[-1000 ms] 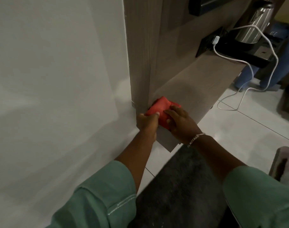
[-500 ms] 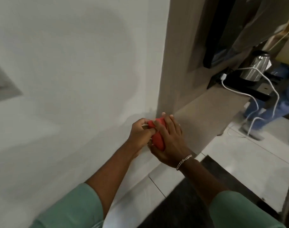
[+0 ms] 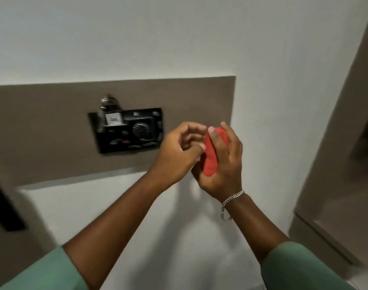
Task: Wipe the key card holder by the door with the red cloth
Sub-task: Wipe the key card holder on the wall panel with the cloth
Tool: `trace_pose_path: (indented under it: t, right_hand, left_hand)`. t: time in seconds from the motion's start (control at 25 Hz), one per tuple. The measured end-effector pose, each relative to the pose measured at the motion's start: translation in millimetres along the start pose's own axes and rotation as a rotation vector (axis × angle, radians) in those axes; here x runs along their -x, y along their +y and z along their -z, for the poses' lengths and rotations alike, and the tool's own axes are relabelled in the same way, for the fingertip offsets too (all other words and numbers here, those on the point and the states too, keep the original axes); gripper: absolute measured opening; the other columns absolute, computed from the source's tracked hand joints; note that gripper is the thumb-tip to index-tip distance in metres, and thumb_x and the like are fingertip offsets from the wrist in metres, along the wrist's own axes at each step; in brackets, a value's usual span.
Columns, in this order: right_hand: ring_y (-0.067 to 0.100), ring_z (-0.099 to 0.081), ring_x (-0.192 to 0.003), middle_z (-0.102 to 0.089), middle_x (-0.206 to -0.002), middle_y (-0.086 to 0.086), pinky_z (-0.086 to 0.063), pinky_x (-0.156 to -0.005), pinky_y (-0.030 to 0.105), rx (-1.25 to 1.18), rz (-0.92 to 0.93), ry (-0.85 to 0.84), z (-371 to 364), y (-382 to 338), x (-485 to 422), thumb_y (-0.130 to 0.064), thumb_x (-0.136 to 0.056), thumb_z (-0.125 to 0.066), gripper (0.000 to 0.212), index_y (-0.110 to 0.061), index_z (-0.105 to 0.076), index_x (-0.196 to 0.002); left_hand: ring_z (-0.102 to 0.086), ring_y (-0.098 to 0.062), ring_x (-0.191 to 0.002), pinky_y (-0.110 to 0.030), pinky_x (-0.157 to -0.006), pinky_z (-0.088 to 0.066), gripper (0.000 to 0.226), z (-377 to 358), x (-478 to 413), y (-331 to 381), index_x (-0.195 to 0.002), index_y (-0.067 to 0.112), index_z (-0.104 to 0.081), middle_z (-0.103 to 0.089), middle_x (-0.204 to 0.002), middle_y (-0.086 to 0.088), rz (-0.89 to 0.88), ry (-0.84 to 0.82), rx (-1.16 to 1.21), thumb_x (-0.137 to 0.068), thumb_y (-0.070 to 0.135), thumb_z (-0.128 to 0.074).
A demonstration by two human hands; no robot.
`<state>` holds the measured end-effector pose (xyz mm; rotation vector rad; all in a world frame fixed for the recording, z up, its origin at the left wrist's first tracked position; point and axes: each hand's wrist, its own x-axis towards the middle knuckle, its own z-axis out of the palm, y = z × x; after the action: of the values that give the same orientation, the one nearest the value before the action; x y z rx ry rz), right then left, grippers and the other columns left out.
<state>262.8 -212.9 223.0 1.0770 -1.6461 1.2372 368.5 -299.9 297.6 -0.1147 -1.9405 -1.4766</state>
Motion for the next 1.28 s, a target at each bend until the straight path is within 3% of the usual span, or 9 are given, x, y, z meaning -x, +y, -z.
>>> trace_pose_path:
  t: [0.12, 0.24, 0.4, 0.52, 0.68, 0.84, 1.0, 1.12, 1.28]
  right_hand:
    - [0.041, -0.044, -0.138, -0.039, -0.152, 0.026, -0.038, -0.115, 0.048, -0.027, 0.104, 0.066, -41, -47, -26, -0.030, -0.076, -0.078, 0.079, -0.018, -0.041, -0.144]
    - [0.043, -0.032, -0.148, -0.032, -0.158, 0.025, -0.030, -0.122, 0.053, 0.000, 0.157, 0.062, -81, -72, -38, -0.043, -0.086, -0.071, 0.074, -0.017, -0.037, -0.148]
    - [0.037, -0.019, -0.155, -0.026, -0.164, 0.010, -0.018, -0.125, 0.057, 0.193, 0.162, 0.011, -123, -79, -38, -0.058, -0.099, -0.039, 0.067, -0.025, -0.025, -0.156]
    - [0.036, -0.024, -0.153, -0.034, -0.161, 0.007, -0.022, -0.124, 0.060, 0.248, 0.270, 0.067, -127, -50, -37, -0.055, -0.102, -0.031, 0.060, -0.026, -0.029, -0.155]
    - [0.031, -0.024, -0.155, -0.035, -0.162, 0.001, -0.018, -0.126, 0.056, 0.167, 0.139, 0.219, -146, -60, -47, -0.053, -0.102, -0.031, 0.055, -0.031, -0.036, -0.152]
    - [0.032, -0.029, -0.152, -0.041, -0.157, 0.004, -0.024, -0.123, 0.058, 0.213, 0.448, 0.164, -133, -36, -44, -0.046, -0.102, -0.034, 0.052, -0.027, -0.042, -0.149]
    - [0.031, -0.029, -0.153, -0.044, -0.156, 0.004, -0.022, -0.124, 0.058, 0.131, 0.222, 0.250, -144, -56, -48, -0.047, -0.102, -0.033, 0.050, -0.029, -0.044, -0.148]
    - [0.034, -0.033, -0.150, -0.047, -0.153, 0.008, -0.030, -0.118, 0.064, 0.205, 0.470, 0.181, -134, -39, -49, -0.047, -0.101, -0.035, 0.051, -0.025, -0.047, -0.146]
    - [0.031, -0.030, -0.152, -0.045, -0.155, 0.005, -0.023, -0.124, 0.058, 0.152, 0.181, 0.274, -145, -58, -52, -0.049, -0.102, -0.033, 0.051, -0.027, -0.046, -0.146]
  left_hand:
    - [-0.069, -0.017, -0.101, -0.034, -0.094, -0.055, 0.026, 81, 13, 30, -0.105, 0.010, -0.065, -0.071, -0.104, -0.008, -0.373, 0.331, -0.300, -0.084, 0.000, -0.053]
    - [-0.065, -0.021, -0.114, -0.036, -0.103, -0.049, 0.032, 161, 20, 27, -0.108, 0.002, -0.067, -0.069, -0.118, -0.009, -0.634, 0.579, -0.747, -0.083, -0.003, -0.048]
    - [-0.028, -0.038, -0.147, -0.058, -0.120, -0.018, 0.058, 230, 20, -13, -0.142, 0.000, -0.048, -0.038, -0.154, -0.021, -0.582, 0.338, -1.479, -0.085, 0.011, -0.046]
    - [-0.013, -0.034, -0.152, -0.061, -0.119, -0.014, 0.066, 249, 17, -38, -0.155, 0.011, -0.025, -0.019, -0.163, -0.013, -0.567, 0.344, -1.808, -0.094, 0.033, -0.038]
    - [-0.010, -0.031, -0.153, -0.057, -0.121, -0.010, 0.070, 252, 12, -48, -0.156, 0.014, -0.020, -0.010, -0.166, -0.007, -0.609, 0.438, -1.851, -0.094, 0.041, -0.036]
    - [-0.008, -0.031, -0.154, -0.055, -0.123, -0.006, 0.071, 251, 12, -48, -0.156, 0.012, -0.020, -0.013, -0.165, -0.009, -0.643, 0.455, -1.817, -0.094, 0.041, -0.037]
    - [-0.008, -0.032, -0.153, -0.054, -0.123, -0.004, 0.072, 252, 11, -49, -0.156, 0.011, -0.020, -0.014, -0.165, -0.011, -0.643, 0.501, -1.809, -0.093, 0.042, -0.038]
    - [-0.008, -0.032, -0.153, -0.053, -0.124, -0.003, 0.073, 251, 10, -49, -0.156, 0.010, -0.018, -0.011, -0.165, -0.011, -0.653, 0.499, -1.800, -0.094, 0.042, -0.037]
    - [-0.008, -0.033, -0.153, -0.052, -0.124, -0.001, 0.074, 252, 9, -51, -0.156, 0.008, -0.017, -0.010, -0.165, -0.012, -0.645, 0.505, -1.826, -0.094, 0.044, -0.036]
